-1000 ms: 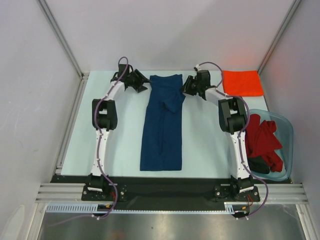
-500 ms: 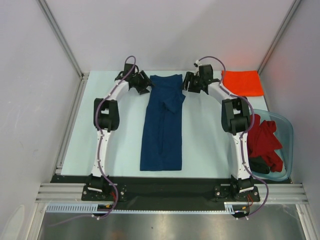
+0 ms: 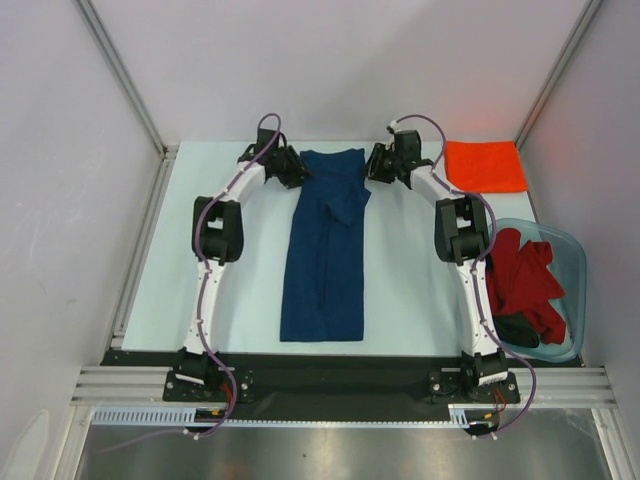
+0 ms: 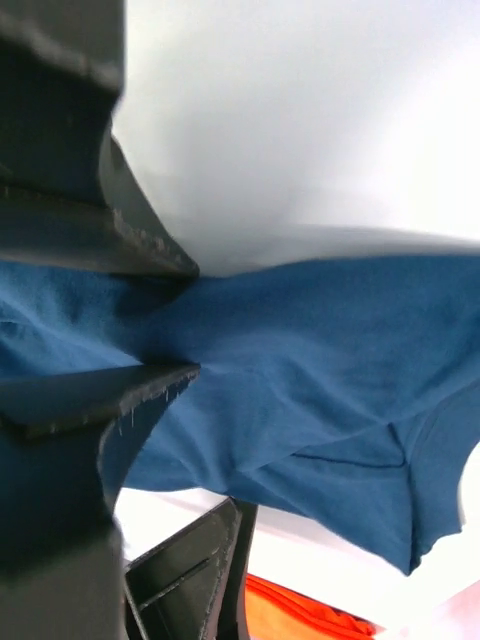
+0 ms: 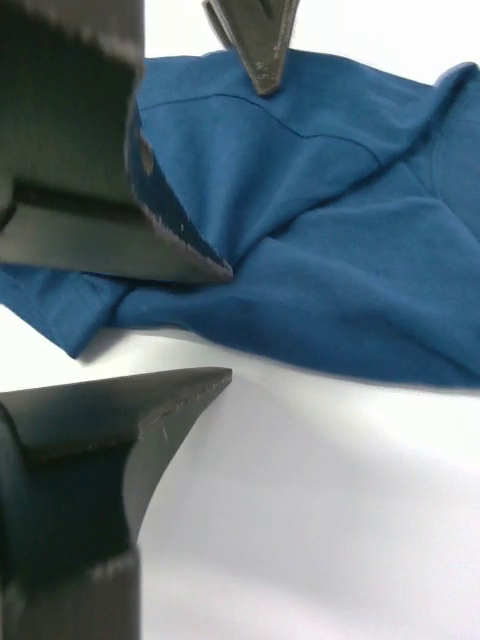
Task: Fold and stack the t-shirts
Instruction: Fold the tshirt
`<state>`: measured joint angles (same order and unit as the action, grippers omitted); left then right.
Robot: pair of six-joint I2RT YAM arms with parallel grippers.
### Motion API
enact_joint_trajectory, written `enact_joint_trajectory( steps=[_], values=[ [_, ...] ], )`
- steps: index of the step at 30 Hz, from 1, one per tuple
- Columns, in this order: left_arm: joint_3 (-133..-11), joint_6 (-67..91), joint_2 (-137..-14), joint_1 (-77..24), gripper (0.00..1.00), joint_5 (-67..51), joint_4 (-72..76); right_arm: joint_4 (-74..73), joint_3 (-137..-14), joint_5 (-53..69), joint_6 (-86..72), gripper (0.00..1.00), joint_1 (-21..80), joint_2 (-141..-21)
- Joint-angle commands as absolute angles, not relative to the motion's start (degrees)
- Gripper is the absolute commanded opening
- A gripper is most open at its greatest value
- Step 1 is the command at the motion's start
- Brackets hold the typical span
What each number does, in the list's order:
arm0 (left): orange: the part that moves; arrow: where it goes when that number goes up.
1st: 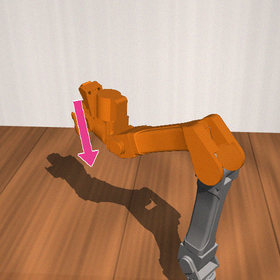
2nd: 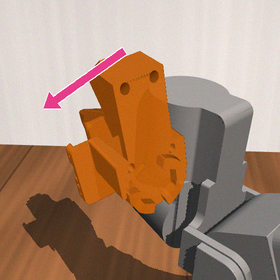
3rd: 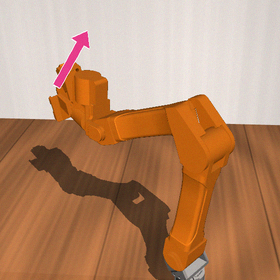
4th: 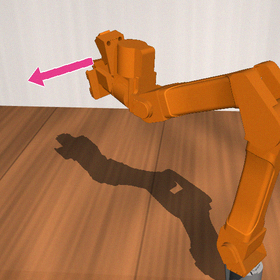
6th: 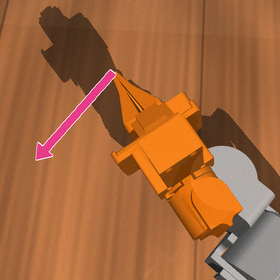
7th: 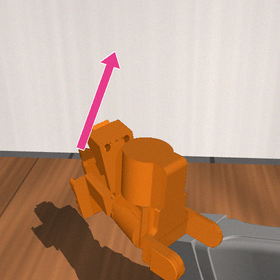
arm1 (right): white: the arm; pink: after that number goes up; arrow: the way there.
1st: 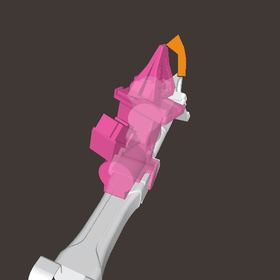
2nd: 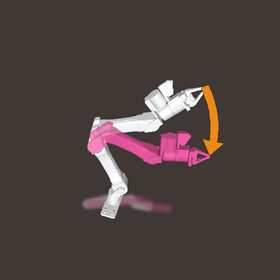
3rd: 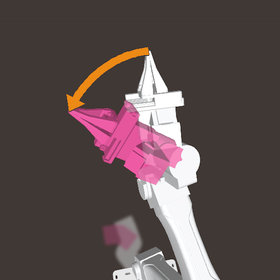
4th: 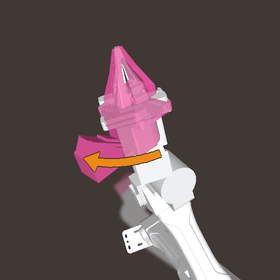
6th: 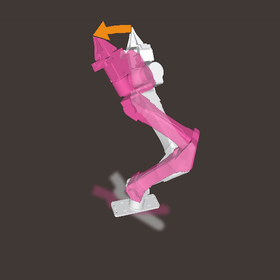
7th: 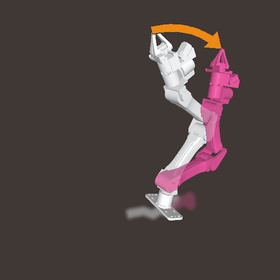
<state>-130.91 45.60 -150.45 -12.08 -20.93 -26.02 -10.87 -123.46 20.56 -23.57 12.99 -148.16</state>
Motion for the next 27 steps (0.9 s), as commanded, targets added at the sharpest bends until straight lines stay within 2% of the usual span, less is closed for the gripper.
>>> enact_joint_trajectory(
  steps=[1,2,4,5,7,10,11,12,13,14,16,20,23,27],
  values=[
    [-130.6,45.4,-150.9,-11.3,0.41,-19.5,-25.8,-10.5,-126.9,18.8,-25.6,0.42,13.1,-150.7],
    [-130.9,45.7,-151.5,-10.9,0.33,-19.4,-25.6,-11.3,-127.8,18.5,-25.8,0.26,13.1,-151.5],
    [-131.6,45.6,-152.2,-10.5,0.26,-19.0,-25.1,-12.7,-131.5,17.4,-25.9,0.13,12.9,-153.7],
    [-131.8,45.9,-153.0,-10.0,0.17,-18.9,-24.9,-13.7,-132.7,17.1,-25.8,0.00,12.8,-154.3],
    [-133.1,46.5,-153.9,-9.5,0.03,-18.6,-25.0,-14.5,-135.1,15.5,-26.2,0.00,12.4,-155.5],
    [-134.8,47.1,-155.1,-8.9,0.02,-18.3,-25.3,-12.5,-135.4,17.6,-26.3,0.00,12.0,-156.3],
    [-135.1,46.8,-155.1,-8.7,0.07,-18.1,-25.3,-12.6,-136.0,18.0,-25.8,0.00,12.0,-156.4],
    [-135.1,46.7,-155.0,-8.7,0.11,-18.0,-25.2,-12.7,-136.4,18.7,-25.2,0.05,12.0,-156.7],
    [-135.1,46.6,-154.8,-8.7,0.15,-17.8,-25.6,-13.1,-136.6,18.6,-25.1,0.15,11.9,-156.6],
    [-135.1,46.6,-154.6,-8.7,0.27,-17.6,-25.8,-13.6,-136.5,18.4,-25.1,0.31,11.9,-156.5],
    [-135.0,46.4,-154.1,-8.6,0.40,-17.5,-26.7,-14.0,-136.4,18.5,-25.2,0.36,11.7,-156.0],
    [-135.4,44.4,-152.2,-8.0,0.54,-17.1,-28.9,-16.6,-136.4,18.3,-23.7,0.53,11.7,-154.6],
    [-135.4,42.3,-149.6,-7.3,0.57,-16.3,-31.5,-19.1,-136.4,17.5,-22.2,0.64,11.6,-152.4],
    [-134.0,37.8,-144.9,-7.3,0.60,-14.3,-36.3,-23.8,-136.2,16.6,-20.8,0.69,11.6,-148.6]
  ],
)
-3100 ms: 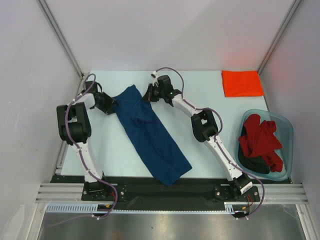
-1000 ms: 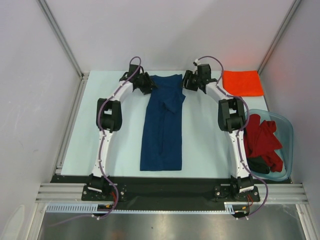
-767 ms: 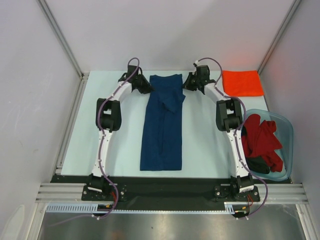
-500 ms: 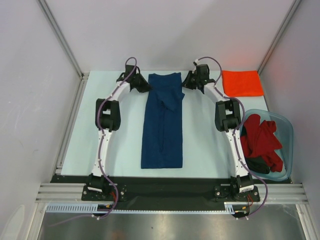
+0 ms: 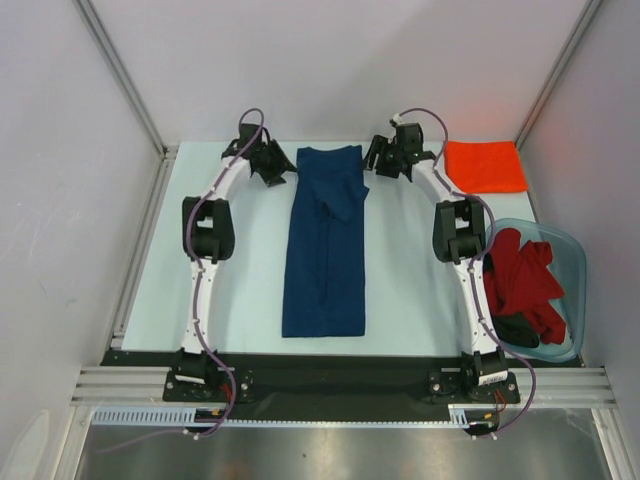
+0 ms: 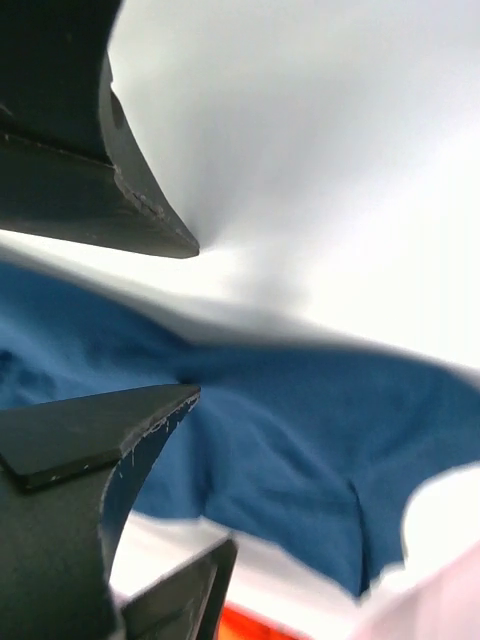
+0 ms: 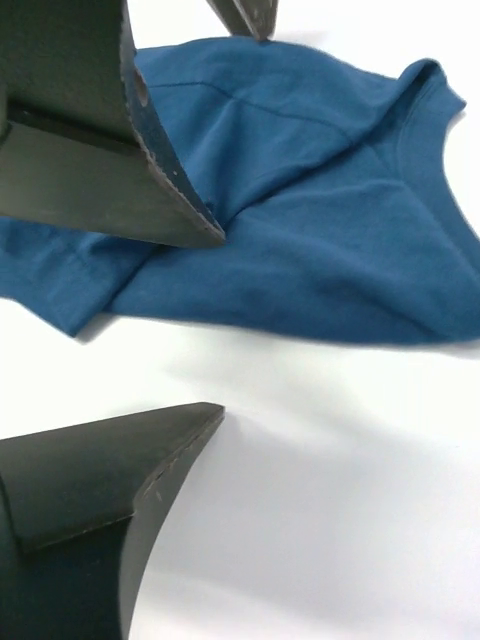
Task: Fold and stack the t-shirts
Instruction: Fold the tshirt
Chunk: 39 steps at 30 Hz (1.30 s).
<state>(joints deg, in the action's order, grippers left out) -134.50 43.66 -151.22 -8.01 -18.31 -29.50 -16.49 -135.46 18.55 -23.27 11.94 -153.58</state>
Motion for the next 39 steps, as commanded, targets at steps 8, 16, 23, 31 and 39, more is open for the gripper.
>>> enact_joint_trajectory(
  steps=[8,16,23,31,39],
  values=[
    [-112.9,28.1,-127.0,-10.4,0.61,-8.9,-40.4,-34.3,-124.7,13.1,-18.4,0.72,13.7,-135.5],
    [-93.4,27.9,-110.2,-13.9,0.55,-8.8,-38.5,-39.0,-116.6,9.0,-15.3,0.61,19.2,-125.2],
    [-76.0,29.7,-98.2,-14.5,0.50,-11.4,-36.1,-27.4,-114.3,24.6,-31.1,0.06,17.8,-126.8],
    [-62.0,29.1,-87.1,-14.6,0.50,-14.0,-35.8,-10.9,-114.3,38.0,-47.0,0.00,20.7,-136.2],
    [-52.4,27.6,-81.0,-14.6,0.50,-16.4,-34.9,-11.2,-112.6,39.8,-47.3,0.00,22.9,-141.8]
  ],
)
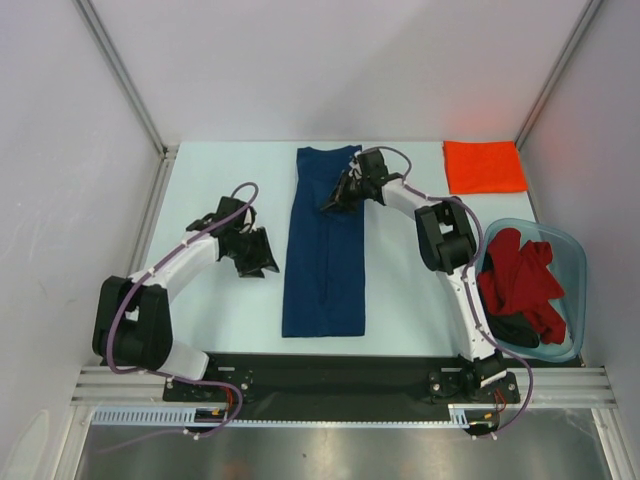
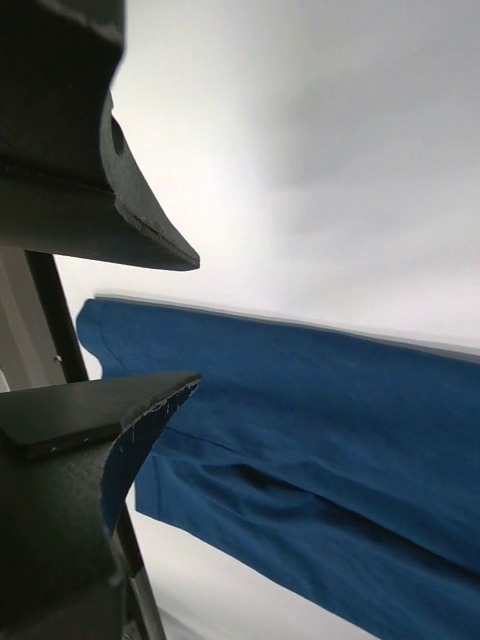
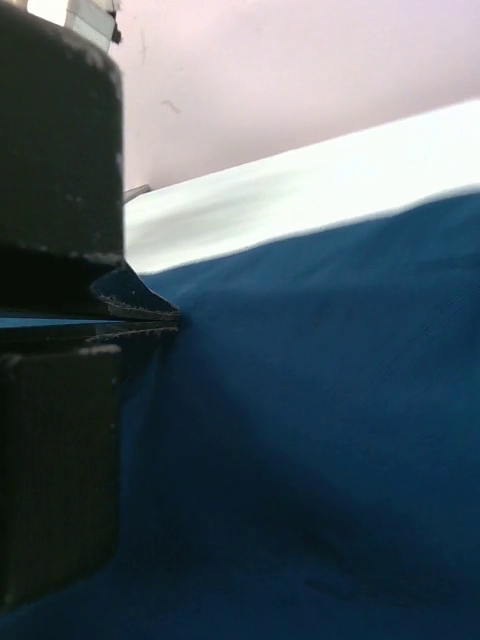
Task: Fold and stack the t-shirts
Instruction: Fold the tshirt
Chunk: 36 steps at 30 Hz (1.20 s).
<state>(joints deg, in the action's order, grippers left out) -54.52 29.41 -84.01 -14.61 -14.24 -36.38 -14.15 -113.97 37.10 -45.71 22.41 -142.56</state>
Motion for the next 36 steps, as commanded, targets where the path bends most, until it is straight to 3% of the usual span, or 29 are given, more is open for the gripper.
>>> enact_joint_trajectory(
  steps=[1,6,7,8,11,14,17,23,28,36],
  values=[
    [-51.9,27.5,-80.7,-14.6,0.50,-16.7,-35.0,-11.7,-111.3,39.4,-46.6,0.00,22.8,-140.7],
    [-51.0,26.2,-79.8,-15.1,0.50,-16.8,-36.7,-20.9,-112.0,32.6,-34.9,0.01,22.9,-138.7],
    [-51.1,25.8,-79.7,-15.2,0.51,-16.5,-36.7,-25.9,-115.6,31.7,-32.9,0.05,23.1,-138.2],
    [-51.2,25.8,-79.6,-15.3,0.52,-16.5,-36.8,-28.4,-117.2,29.7,-31.0,0.18,23.4,-137.8],
    [-51.5,25.9,-79.8,-15.3,0.52,-17.4,-36.8,-37.1,-120.2,24.1,-24.5,0.37,25.3,-133.9],
    [-51.6,26.5,-79.9,-15.6,0.52,-18.5,-36.5,-43.1,-114.6,17.3,-20.0,0.52,29.0,-127.0],
    [-51.6,26.8,-79.9,-15.9,0.52,-18.5,-36.6,-43.5,-102.3,11.4,-18.8,0.57,34.0,-120.3],
    [-51.2,27.0,-77.1,-16.0,0.51,-17.1,-38.1,-41.0,-84.7,1.5,-22.4,0.57,47.1,-105.8],
    [-50.9,27.7,-74.4,-16.0,0.51,-15.6,-40.1,-44.6,-83.9,-5.3,-29.6,0.51,54.9,-105.7],
    [-48.4,29.2,-68.6,-15.9,0.51,-14.9,-42.4,-43.0,-83.5,-4.1,-37.0,0.49,59.3,-108.5]
  ],
)
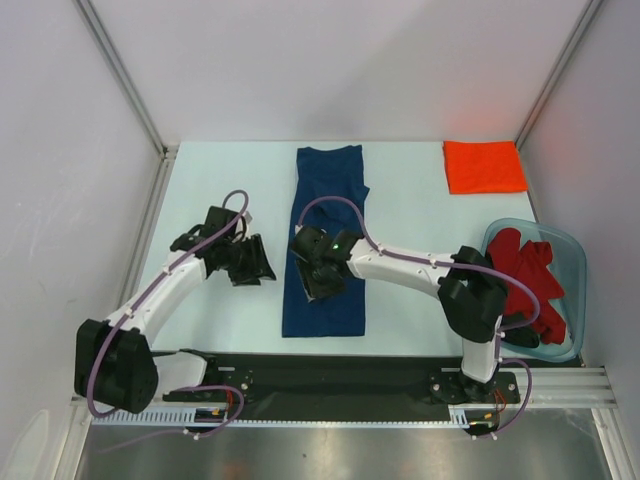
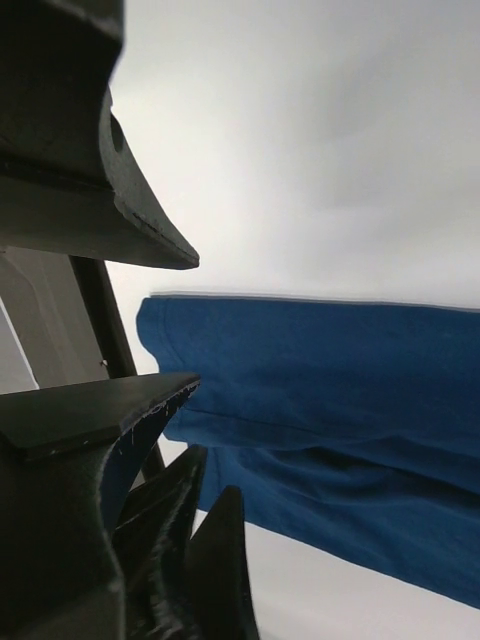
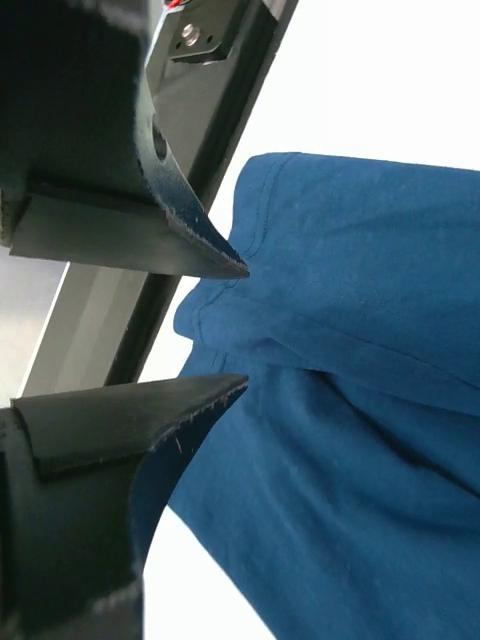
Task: Fold and stack the t-shirts
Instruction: Fold the tshirt
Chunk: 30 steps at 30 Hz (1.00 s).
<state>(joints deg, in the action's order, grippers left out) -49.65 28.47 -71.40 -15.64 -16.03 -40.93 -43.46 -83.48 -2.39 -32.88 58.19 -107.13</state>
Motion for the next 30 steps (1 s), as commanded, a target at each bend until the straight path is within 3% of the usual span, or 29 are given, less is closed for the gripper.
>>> enact_joint_trajectory(
  steps=[1,4,12,16,19,21,24,26,28,30],
  values=[
    [-48.1,29.2,-67.2,-15.9,0.51,-14.8,-42.6,-42.8,-83.6,-3.6,-37.4,0.47,59.5,-108.8],
    [-46.8,29.4,-65.0,-15.9,0.52,-14.3,-43.4,-41.7,-82.9,-1.9,-38.6,0.38,60.0,-110.5],
    [-45.0,30.0,-61.7,-15.9,0.52,-14.7,-44.0,-38.7,-79.9,1.5,-40.2,0.34,60.1,-111.5],
    [-45.3,29.9,-61.3,-15.9,0.52,-14.9,-44.5,-36.0,-77.8,4.9,-40.3,0.12,59.9,-109.4],
    [-44.9,29.9,-61.3,-15.9,0.52,-15.6,-44.3,-33.1,-73.2,7.7,-42.3,0.01,58.2,-104.4],
    [-44.1,30.3,-61.4,-15.8,0.52,-16.2,-43.7,-30.9,-70.5,9.8,-44.1,0.00,56.5,-102.0],
    [-43.0,30.9,-62.4,-15.9,0.53,-17.3,-43.0,-27.7,-65.0,12.6,-45.6,0.04,55.4,-99.2],
    [-42.7,30.9,-63.3,-16.0,0.54,-17.5,-42.8,-26.0,-62.4,13.3,-46.0,0.15,55.5,-98.7],
    [-42.7,30.7,-64.7,-15.9,0.55,-17.7,-42.9,-25.0,-61.7,14.8,-45.7,0.39,55.6,-98.4],
    [-42.6,30.6,-65.5,-16.1,0.57,-18.5,-42.8,-25.7,-62.1,14.0,-44.7,0.44,55.9,-96.8]
  ],
)
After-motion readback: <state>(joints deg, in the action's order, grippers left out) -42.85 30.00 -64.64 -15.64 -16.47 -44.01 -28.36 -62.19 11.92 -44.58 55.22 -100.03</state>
